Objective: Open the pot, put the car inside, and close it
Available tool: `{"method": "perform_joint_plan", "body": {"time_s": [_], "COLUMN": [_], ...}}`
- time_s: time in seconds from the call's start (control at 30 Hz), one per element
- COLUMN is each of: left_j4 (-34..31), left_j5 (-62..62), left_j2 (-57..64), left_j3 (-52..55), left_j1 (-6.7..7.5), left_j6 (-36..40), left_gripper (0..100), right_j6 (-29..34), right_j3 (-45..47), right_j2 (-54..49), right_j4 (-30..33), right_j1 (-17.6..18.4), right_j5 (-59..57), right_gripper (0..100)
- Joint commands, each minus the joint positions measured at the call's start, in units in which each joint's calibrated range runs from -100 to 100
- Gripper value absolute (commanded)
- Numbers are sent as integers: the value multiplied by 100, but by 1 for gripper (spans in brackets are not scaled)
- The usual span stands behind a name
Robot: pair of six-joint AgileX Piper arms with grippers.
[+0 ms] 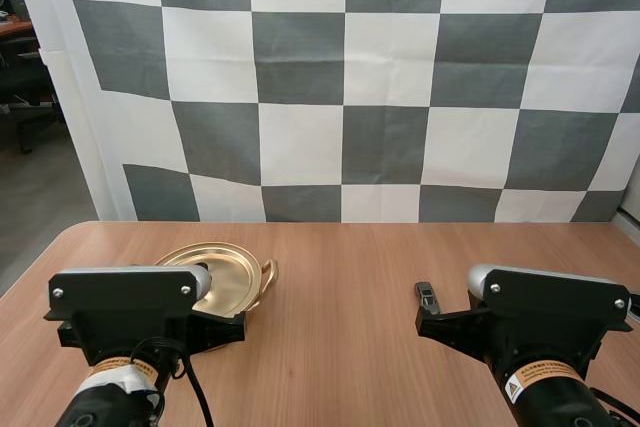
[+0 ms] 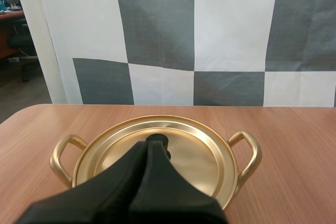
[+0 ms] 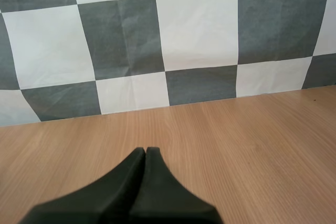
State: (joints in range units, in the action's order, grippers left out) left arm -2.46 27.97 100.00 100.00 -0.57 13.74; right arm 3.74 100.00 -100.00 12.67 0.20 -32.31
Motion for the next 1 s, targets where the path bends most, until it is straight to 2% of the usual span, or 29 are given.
{"method": "perform_joint_plan", "body": {"time_s": [0.0, 0.5, 0.97], "left_j4": [2, 2, 2], "left_j5": [-3, -3, 8], "left_j2": [0, 0, 0], "left_j3": [0, 0, 0], "left_j1": [1, 1, 3], "left_j6": [-1, -1, -1], "left_gripper": [0, 0, 0], "right_j6": [-2, -2, 40], "right_j3": [0, 0, 0], "right_j2": [0, 0, 0], "right_j4": [-3, -3, -317], "right_j1": [5, 5, 5], "right_j5": [1, 1, 83], "right_gripper": [0, 0, 0]}}
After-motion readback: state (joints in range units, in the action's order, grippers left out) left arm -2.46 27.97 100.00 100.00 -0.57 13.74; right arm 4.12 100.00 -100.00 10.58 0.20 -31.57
